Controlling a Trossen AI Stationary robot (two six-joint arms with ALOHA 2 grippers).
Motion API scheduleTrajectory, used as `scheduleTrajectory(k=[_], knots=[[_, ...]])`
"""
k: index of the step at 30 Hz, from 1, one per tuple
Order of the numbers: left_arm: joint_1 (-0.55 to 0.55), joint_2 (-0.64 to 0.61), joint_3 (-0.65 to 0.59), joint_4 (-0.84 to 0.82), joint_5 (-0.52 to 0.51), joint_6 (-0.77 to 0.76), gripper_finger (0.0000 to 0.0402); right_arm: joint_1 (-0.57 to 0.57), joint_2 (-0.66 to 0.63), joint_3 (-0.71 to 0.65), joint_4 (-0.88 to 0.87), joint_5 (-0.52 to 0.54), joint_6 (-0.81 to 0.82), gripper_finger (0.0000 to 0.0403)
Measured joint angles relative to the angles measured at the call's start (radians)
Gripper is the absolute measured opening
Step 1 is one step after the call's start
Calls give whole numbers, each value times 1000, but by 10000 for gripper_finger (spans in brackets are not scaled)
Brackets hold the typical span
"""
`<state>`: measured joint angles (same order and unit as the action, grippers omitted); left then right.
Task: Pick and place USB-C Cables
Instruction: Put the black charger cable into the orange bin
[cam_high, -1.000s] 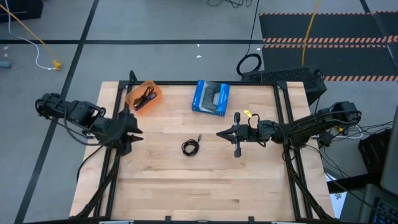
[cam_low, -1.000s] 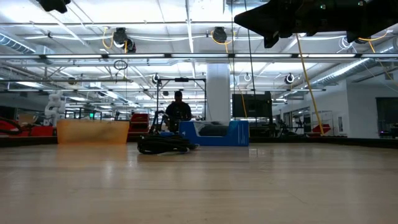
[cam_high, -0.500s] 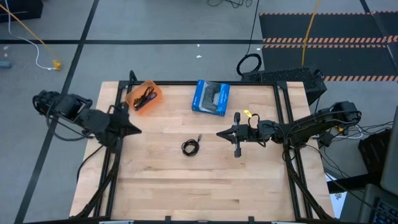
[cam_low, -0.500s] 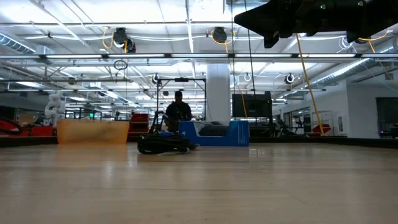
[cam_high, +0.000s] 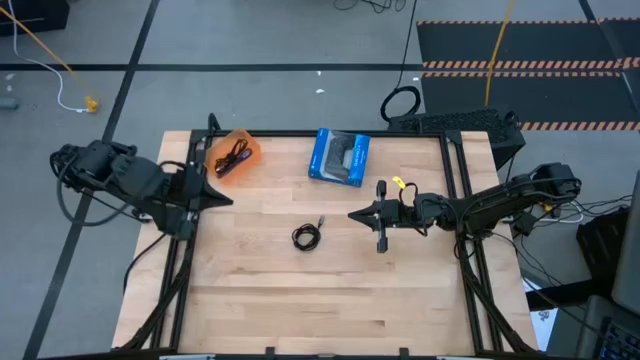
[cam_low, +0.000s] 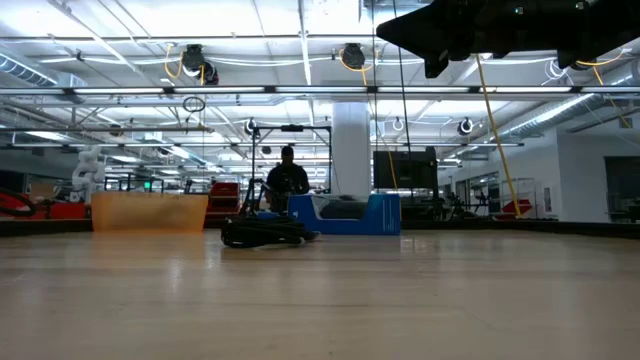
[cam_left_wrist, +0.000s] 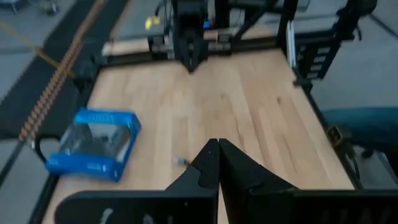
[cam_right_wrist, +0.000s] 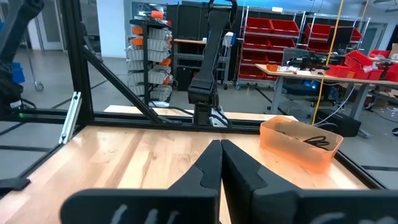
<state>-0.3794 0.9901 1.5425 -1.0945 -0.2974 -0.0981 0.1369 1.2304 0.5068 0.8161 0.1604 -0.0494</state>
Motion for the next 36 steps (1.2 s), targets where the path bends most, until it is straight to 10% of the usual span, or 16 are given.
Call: scheduleTrajectory(k=[12, 26, 36], knots=[[4, -29, -1, 49, -53, 71, 5, -1, -147, 9, -34, 0, 49, 0], [4, -28, -2, 53, -101, 71, 3, -1, -366, 391, -891, 27, 11, 0], [31, 6, -3, 57, -113, 89, 4, -20, -337, 618, -1199, 27, 4, 0]])
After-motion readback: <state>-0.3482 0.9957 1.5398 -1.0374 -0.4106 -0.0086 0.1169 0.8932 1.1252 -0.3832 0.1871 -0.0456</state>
